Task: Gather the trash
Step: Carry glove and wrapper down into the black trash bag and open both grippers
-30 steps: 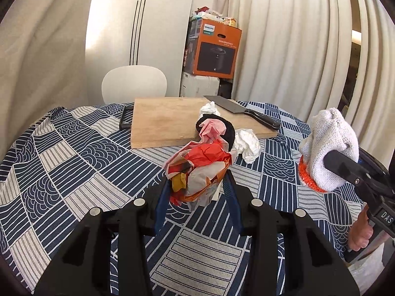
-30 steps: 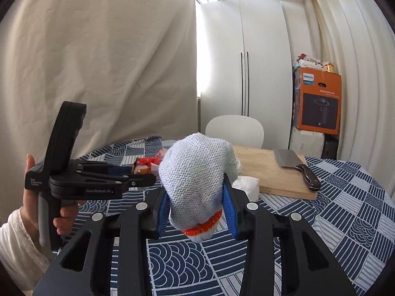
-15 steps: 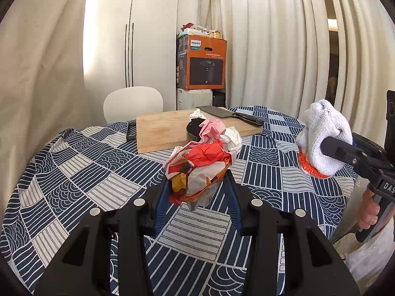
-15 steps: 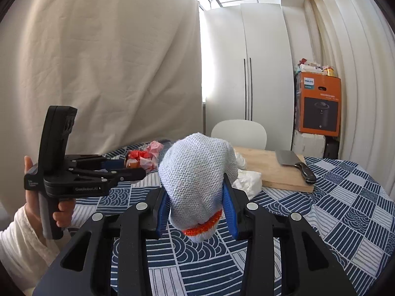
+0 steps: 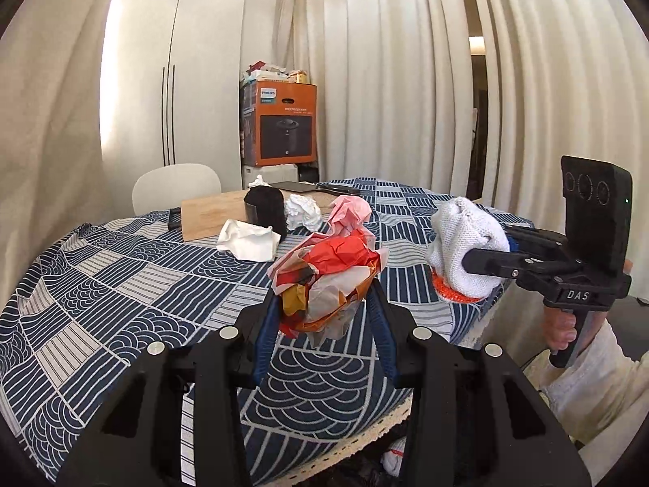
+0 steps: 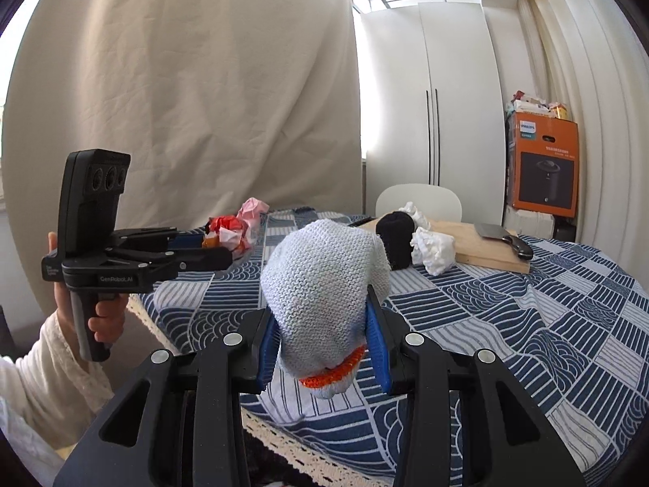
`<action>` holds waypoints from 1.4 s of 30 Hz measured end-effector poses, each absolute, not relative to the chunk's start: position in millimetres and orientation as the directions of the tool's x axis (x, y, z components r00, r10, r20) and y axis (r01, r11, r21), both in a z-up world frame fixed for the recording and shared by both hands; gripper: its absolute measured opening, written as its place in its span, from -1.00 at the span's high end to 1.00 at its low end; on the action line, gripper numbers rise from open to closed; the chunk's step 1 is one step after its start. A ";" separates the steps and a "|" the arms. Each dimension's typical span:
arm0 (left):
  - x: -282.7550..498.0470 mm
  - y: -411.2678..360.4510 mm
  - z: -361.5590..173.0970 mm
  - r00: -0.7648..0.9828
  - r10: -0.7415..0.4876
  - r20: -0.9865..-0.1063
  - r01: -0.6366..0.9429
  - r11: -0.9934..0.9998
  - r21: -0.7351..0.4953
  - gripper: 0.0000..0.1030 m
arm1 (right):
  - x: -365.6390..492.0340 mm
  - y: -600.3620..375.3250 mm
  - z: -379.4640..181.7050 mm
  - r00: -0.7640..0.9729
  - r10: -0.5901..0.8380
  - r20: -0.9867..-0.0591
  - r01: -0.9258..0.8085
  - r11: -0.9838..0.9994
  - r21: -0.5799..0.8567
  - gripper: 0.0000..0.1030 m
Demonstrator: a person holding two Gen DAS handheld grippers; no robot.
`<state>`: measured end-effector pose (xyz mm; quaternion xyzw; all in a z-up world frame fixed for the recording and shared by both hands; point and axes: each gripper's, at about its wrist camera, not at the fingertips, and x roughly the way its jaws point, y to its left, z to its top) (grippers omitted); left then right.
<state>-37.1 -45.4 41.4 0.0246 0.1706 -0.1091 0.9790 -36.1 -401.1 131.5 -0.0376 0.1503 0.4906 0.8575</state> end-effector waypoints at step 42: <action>-17.5 -93.9 -118.7 0.463 -0.086 -0.882 0.515 0.836 0.189 0.17 | -59.4 -303.4 -34.1 0.335 0.370 -0.867 -0.904 0.385 -0.186 0.32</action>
